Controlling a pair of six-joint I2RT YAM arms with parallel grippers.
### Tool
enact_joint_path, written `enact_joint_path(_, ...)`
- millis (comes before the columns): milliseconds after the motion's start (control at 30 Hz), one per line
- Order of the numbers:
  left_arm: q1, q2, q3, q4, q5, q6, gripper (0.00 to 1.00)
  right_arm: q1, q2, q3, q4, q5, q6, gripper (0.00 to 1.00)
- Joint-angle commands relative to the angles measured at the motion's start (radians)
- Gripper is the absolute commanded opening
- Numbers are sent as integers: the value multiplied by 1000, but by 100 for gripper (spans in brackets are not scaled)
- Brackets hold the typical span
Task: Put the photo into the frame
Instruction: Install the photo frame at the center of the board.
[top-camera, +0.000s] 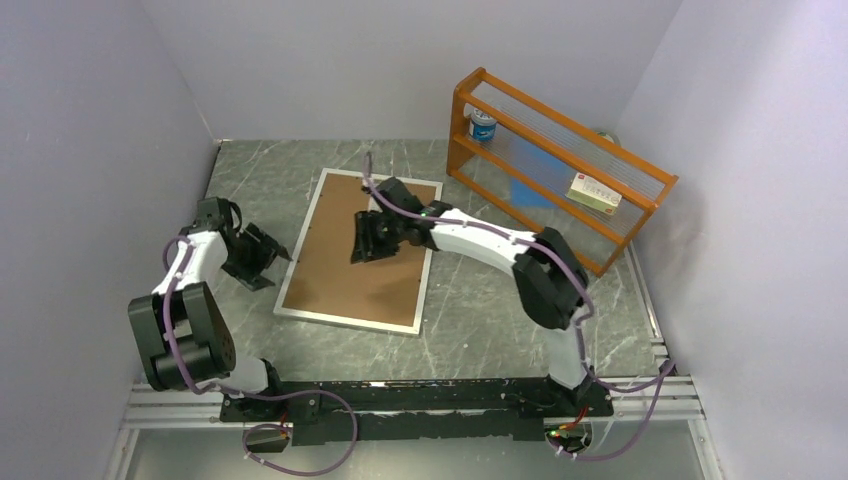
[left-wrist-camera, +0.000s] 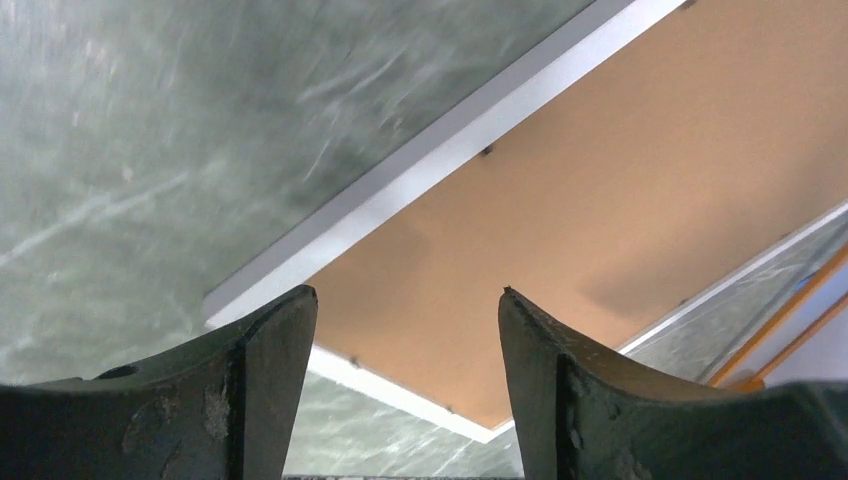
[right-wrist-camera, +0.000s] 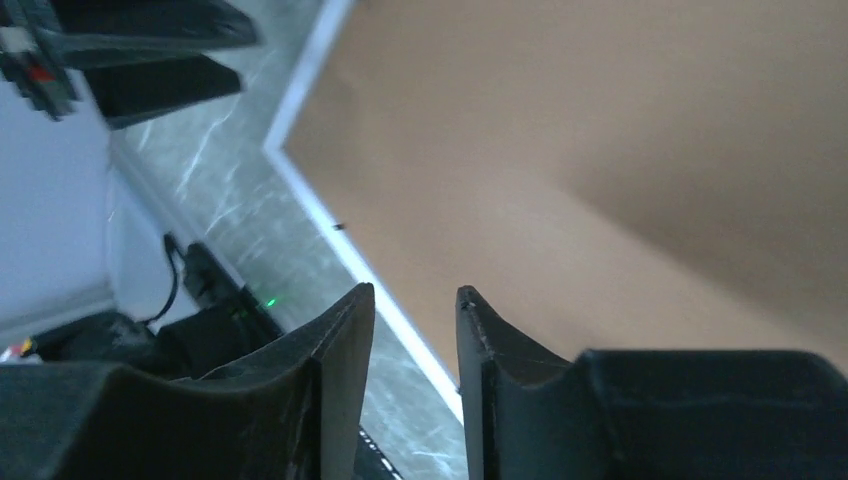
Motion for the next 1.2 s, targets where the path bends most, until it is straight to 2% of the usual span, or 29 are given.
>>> enact_joint_path(0, -2, -80, -90, -68, 10, -39, 71, 54, 145, 123, 70, -267, -51, 37)
enact_joint_path(67, -2, -126, -129, -103, -15, -53, 63, 68, 189, 134, 157, -376, -40, 36)
enact_joint_path(167, -2, -195, -182, -124, -77, -82, 52, 83, 256, 113, 364, -535, 61, 36)
enact_joint_path(300, -2, -216, -221, -118, -64, -94, 43, 120, 321, 177, 380, -573, 72, 36)
enact_joint_path(567, -2, -174, -301, -72, -15, -95, 40, 148, 390, 218, 398, -585, 98, 35)
enact_joint_path(1000, -2, -102, -345, -4, -30, -116, 35, 148, 490, 301, 364, -573, 102, 32)
enact_joint_path(1167, -2, -87, -345, -7, -44, -120, 35, 148, 509, 333, 270, -520, 64, 29)
